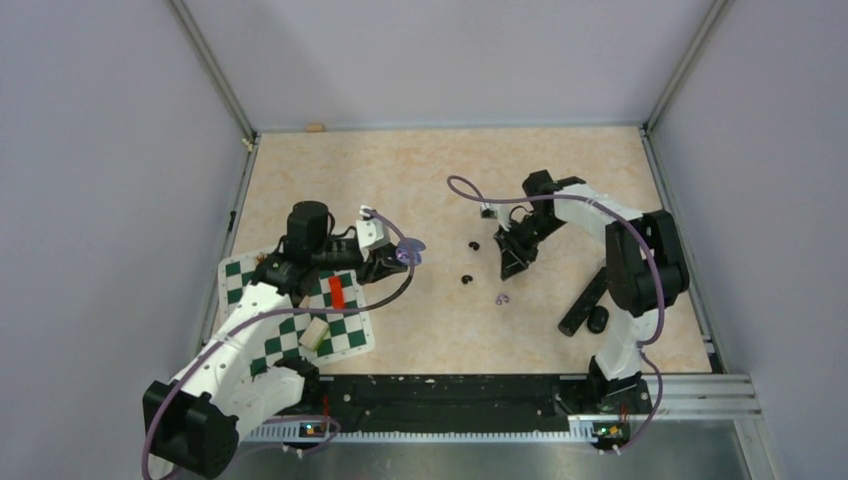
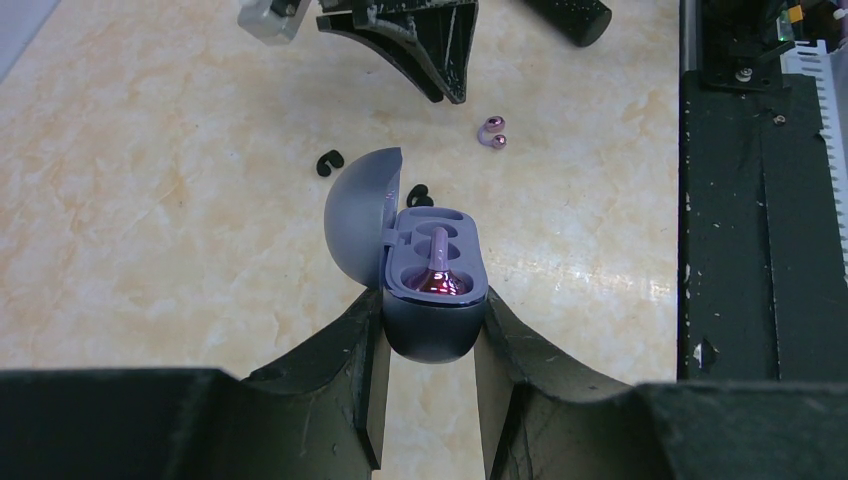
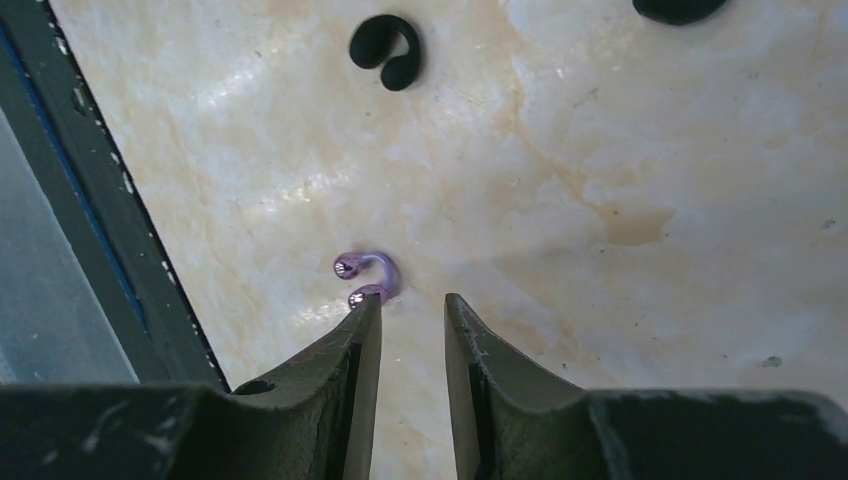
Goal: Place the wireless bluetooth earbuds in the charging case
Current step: Adjust the right earbud at the center of the board.
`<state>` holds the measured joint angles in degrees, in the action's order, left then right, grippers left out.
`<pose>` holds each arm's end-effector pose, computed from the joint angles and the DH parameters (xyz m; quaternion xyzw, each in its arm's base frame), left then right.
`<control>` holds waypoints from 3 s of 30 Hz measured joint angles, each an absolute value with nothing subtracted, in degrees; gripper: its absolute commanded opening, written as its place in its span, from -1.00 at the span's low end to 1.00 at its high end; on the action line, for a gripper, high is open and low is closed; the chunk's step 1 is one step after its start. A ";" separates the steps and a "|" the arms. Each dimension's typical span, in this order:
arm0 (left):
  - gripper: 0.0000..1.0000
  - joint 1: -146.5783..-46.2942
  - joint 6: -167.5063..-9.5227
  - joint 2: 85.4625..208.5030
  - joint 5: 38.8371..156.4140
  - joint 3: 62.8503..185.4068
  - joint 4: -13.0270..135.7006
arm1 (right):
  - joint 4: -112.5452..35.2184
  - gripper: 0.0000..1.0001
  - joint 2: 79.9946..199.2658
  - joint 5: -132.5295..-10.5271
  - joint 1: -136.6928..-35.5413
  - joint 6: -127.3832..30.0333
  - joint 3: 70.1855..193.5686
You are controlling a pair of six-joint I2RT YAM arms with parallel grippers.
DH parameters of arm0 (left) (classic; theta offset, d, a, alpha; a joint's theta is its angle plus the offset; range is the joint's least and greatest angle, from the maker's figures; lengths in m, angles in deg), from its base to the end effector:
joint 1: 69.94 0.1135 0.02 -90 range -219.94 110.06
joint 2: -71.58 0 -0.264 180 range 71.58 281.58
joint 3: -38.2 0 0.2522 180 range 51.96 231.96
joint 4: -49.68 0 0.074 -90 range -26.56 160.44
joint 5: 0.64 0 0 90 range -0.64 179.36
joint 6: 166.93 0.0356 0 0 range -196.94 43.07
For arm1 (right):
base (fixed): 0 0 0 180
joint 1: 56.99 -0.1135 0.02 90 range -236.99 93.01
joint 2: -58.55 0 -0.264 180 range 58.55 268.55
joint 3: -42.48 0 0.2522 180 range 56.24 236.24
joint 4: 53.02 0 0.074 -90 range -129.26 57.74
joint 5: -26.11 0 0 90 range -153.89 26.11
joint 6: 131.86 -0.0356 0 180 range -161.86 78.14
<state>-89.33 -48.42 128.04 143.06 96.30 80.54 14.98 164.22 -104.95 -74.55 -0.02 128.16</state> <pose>0.1878 -0.0965 0.2943 0.5212 0.6106 -0.3525 0.4809 0.3093 0.1224 0.1807 -0.4693 0.8103 0.3393 0.0898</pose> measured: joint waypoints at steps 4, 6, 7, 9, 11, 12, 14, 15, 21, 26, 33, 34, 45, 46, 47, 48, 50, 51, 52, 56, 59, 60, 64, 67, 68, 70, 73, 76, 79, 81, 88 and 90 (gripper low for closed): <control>-1.00 -89.33 -48.53 128.04 143.60 96.30 80.13 | 15.44 -0.42 167.32 -101.58 -74.55 -0.26 128.69; -1.00 -89.33 -48.53 128.04 143.86 96.30 80.13 | 15.66 -0.42 168.57 -100.33 -74.55 -0.61 128.69; -1.00 -89.33 -48.53 128.04 143.97 96.27 80.11 | 15.66 -0.42 168.96 -99.87 -74.55 -0.93 128.69; -1.00 -89.33 -48.53 128.04 144.02 96.12 79.93 | 15.66 -0.42 169.57 -99.39 -74.55 -1.20 128.69; -1.00 -89.33 -48.53 128.04 144.02 95.86 79.82 | 15.85 -0.42 169.83 -99.53 -74.64 -1.83 128.75; -1.00 -89.33 -48.53 128.02 144.02 95.73 79.76 | 15.85 -0.42 169.83 -99.46 -74.77 -1.98 128.75; -1.00 -89.33 -48.53 127.96 144.02 95.49 79.71 | 15.90 -0.41 169.86 -99.48 -74.99 -2.14 128.75; -1.00 -89.33 -48.53 127.96 144.02 95.40 79.65 | 15.90 -0.41 169.86 -99.44 -75.21 -2.33 128.75; -1.00 -89.33 -48.53 127.83 144.06 94.90 79.30 | 16.16 -0.39 170.05 -99.50 -76.91 -3.05 128.75; -1.00 -89.33 -48.53 127.17 144.74 94.79 79.21 | 16.29 -0.34 170.05 -99.55 -77.22 -3.12 128.71; -1.00 -89.33 -48.53 126.78 145.44 94.79 78.95 | 16.53 -0.32 170.05 -99.74 -77.66 -3.12 128.53; -1.00 -89.33 -48.53 126.75 145.48 94.79 78.95 | 16.53 -0.32 170.05 -99.79 -77.83 -3.12 128.34; -1.00 -89.33 -48.79 126.43 145.74 94.79 78.90 | 17.84 -0.37 169.90 -100.95 -78.64 -3.05 126.66; -1.00 -89.33 -48.82 126.43 145.77 94.79 78.88 | 17.97 -0.37 169.90 -101.19 -78.64 -2.97 126.57; -1.00 -89.33 -48.84 126.43 145.77 94.79 78.88 | 18.15 -0.36 169.90 -101.45 -78.64 -2.86 126.48; -1.00 -89.33 -48.88 126.43 145.79 94.79 78.88 | 18.37 -0.35 169.90 -101.62 -78.64 -2.81 126.46; -1.00 -89.33 -48.99 126.43 145.85 94.79 78.88 | 18.74 -0.33 169.92 -101.97 -78.64 -2.64 126.46; -1.00 -89.33 -49.01 126.43 145.92 94.79 78.88 | 18.85 -0.33 169.92 -102.10 -78.62 -2.59 126.46; -1.00 -89.33 -49.01 126.43 145.94 94.79 78.88 | 18.91 -0.33 169.97 -102.24 -78.57 -2.59 126.46; -1.00 -89.33 -49.19 126.43 145.98 94.79 78.88 | 19.18 -0.34 170.38 -102.98 -77.87 -2.88 126.63; -1.00 -89.33 -49.25 126.43 146.12 94.79 78.88 | 19.31 -0.36 170.82 -103.79 -77.22 -3.27 126.87; -1.00 -89.33 -49.30 126.43 146.12 94.79 78.88 | 19.29 -0.37 170.93 -104.05 -77.00 -3.40 126.87; -1.00 -89.33 -49.43 126.43 146.14 94.79 78.88 | 19.48 -0.45 172.11 -105.27 -75.91 -4.04 127.62; -1.00 -89.33 -49.56 126.43 146.16 94.79 78.88 | 19.50 -0.46 172.85 -106.15 -75.47 -4.39 127.97; -1.00 -89.33 -49.60 126.43 146.16 94.79 78.88 | 19.53 -0.45 172.98 -106.32 -75.45 -4.41 128.01; -1.00 -89.33 -49.65 126.43 146.16 94.79 78.88 | 19.96 -0.45 173.66 -107.00 -75.45 -4.45 128.45; -1.00 -89.33 -49.67 126.43 146.16 94.79 78.88 | 20.66 -0.46 174.86 -108.25 -75.32 -4.61 129.21; -1.00 -89.33 -49.67 126.43 146.18 94.79 78.88 | 21.03 -0.47 175.43 -108.97 -75.05 -4.87 129.54; -1.00 -89.33 -49.67 126.43 146.23 94.79 78.88 | 21.10 -0.51 175.69 -109.34 -74.64 -5.06 129.54; -1.00 -89.33 -49.67 126.45 146.38 94.79 78.88 | 21.14 -0.56 175.98 -109.67 -74.36 -5.24 129.56; -1.00 -89.33 -49.82 126.45 146.55 94.79 78.88 | 21.32 -0.67 176.72 -109.73 -73.94 -5.94 129.89; -1.00 -89.33 -49.84 126.45 146.57 94.79 78.88 | 21.41 -0.69 176.85 -109.91 -73.94 -5.92 129.89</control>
